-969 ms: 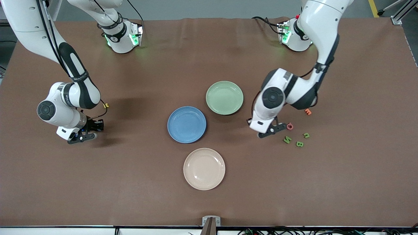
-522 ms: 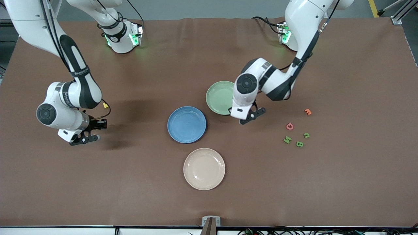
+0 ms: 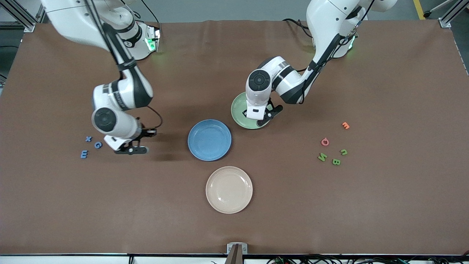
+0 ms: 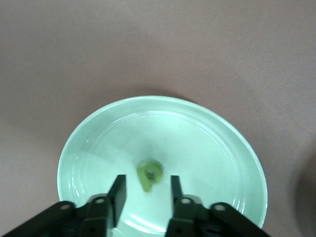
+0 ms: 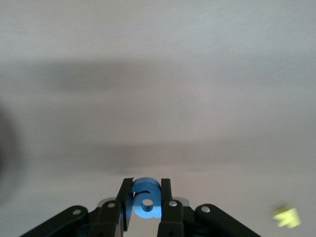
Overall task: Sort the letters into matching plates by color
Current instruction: 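Carry green p to the green plate with the left gripper and release, then place blue a on the blue plate while the left gripper returns to letters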
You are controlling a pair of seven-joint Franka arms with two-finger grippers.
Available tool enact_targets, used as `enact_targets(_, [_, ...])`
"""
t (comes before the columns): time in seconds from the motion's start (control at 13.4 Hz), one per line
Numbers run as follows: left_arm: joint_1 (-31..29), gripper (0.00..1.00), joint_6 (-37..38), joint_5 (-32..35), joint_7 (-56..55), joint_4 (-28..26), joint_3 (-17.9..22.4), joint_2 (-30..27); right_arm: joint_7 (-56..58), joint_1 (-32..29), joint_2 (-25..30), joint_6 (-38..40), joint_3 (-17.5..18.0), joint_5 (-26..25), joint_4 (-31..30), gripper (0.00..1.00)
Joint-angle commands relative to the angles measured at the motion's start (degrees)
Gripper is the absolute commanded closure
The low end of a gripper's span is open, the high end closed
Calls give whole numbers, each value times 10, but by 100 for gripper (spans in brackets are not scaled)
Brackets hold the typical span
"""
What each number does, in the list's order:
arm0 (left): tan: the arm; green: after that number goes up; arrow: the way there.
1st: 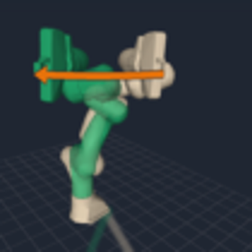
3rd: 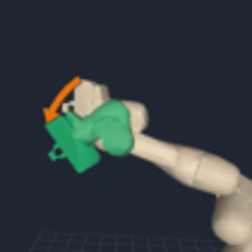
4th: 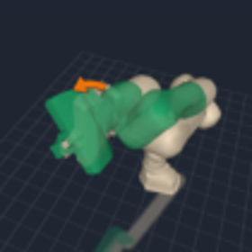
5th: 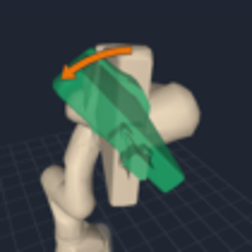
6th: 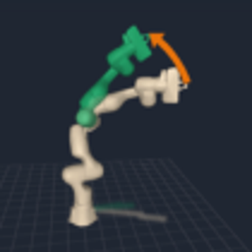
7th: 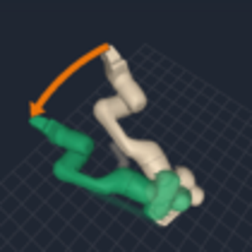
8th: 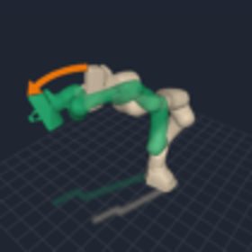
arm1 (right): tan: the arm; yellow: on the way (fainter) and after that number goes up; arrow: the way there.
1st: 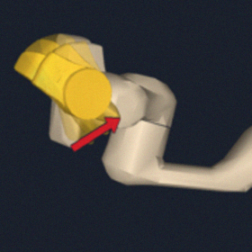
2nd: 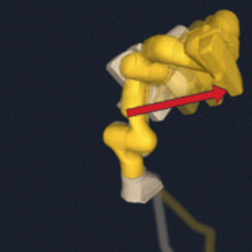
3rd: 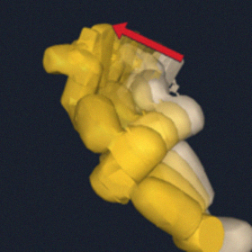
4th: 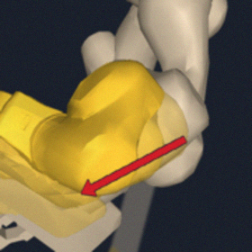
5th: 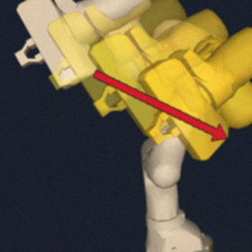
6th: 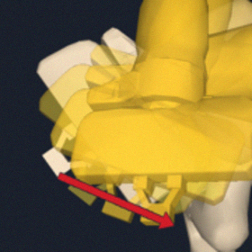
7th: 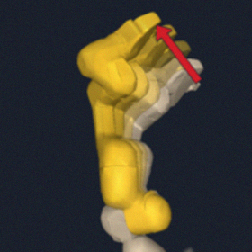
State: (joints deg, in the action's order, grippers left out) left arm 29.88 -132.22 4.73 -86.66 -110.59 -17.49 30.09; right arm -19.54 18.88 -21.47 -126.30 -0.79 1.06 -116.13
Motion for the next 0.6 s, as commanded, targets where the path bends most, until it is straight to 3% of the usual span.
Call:
enact_targets(0.0, [-12, 0, 6, 1, -5, -1, 1, -20, -123, 68, -1, 9, -2, 22, 33, 85])
enact_targets(0.37, [-127, 0, 64, 8, 136, 2, 2, -84, -183, 124, -86, 2, -3, 147, 129, 85])
enact_targets(0.52, [-185, 0, 66, 8, 224, 6, 3, -90, -187, 143, -111, 0, -3, 170, 154, 85])
